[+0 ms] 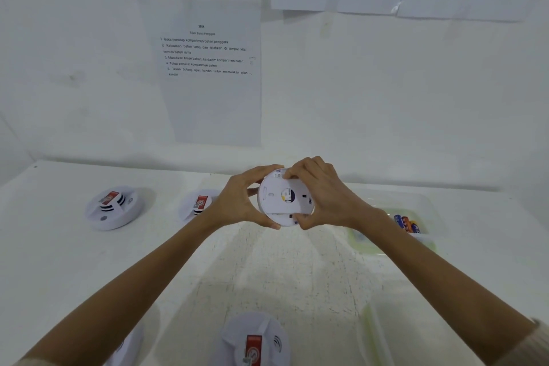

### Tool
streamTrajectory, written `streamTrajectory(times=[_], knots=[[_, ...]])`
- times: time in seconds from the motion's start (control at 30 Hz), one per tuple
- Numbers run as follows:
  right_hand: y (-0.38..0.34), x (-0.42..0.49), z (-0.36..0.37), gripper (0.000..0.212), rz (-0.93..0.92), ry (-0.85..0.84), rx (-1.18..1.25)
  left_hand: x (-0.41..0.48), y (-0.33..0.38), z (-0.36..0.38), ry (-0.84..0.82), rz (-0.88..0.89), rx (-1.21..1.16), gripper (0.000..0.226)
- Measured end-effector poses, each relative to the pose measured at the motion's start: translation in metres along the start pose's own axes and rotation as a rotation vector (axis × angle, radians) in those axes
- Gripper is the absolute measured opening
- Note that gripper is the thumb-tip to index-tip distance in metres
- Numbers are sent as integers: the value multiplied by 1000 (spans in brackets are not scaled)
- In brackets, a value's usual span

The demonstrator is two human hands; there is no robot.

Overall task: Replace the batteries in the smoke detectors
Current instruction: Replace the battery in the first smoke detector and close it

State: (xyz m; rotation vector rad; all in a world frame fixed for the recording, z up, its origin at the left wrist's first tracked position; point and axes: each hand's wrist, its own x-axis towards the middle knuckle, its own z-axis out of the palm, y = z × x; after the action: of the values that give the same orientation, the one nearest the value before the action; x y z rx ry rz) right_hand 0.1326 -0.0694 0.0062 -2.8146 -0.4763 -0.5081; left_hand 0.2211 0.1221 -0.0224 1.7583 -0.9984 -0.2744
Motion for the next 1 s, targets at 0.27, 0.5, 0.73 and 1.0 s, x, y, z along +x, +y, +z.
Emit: streamTrajectory(times=[0.27, 0.5, 0.73, 1.0], knots=[[-10, 1, 6, 69, 11, 70, 235, 0, 3, -7, -14, 14, -10, 97], [-14, 6, 4, 71, 3, 30, 148, -5, 1, -2, -7, -14, -49, 94], [-8, 5, 5, 75, -36, 40, 62, 0, 4, 1, -39, -29, -56, 97], [-6, 2, 1, 70, -115, -32, 58, 1, 4, 4, -79, -34, -48, 98]])
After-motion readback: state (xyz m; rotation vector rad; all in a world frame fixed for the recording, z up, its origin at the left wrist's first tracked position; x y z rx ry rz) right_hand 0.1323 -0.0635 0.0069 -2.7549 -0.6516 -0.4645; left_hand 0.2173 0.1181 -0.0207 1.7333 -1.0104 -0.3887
